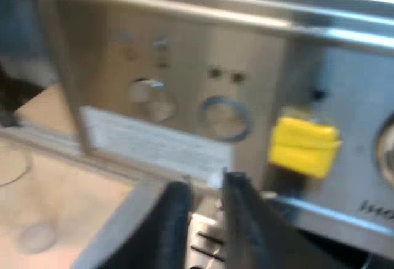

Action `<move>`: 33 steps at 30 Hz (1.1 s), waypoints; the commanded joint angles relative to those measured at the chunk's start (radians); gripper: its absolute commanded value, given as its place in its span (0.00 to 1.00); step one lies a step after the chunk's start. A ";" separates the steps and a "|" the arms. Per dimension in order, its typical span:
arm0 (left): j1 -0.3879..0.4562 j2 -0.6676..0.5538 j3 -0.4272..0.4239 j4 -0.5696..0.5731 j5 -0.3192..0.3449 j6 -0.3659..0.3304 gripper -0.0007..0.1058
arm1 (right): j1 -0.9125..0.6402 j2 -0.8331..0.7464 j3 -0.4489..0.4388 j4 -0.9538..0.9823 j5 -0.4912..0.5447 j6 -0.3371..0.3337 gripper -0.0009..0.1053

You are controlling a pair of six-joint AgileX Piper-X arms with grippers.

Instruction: Place mug into machine

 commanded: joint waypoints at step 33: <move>0.284 0.589 -0.553 0.076 -0.315 -0.085 0.93 | -0.723 -0.804 -0.006 0.860 -0.338 -0.019 0.62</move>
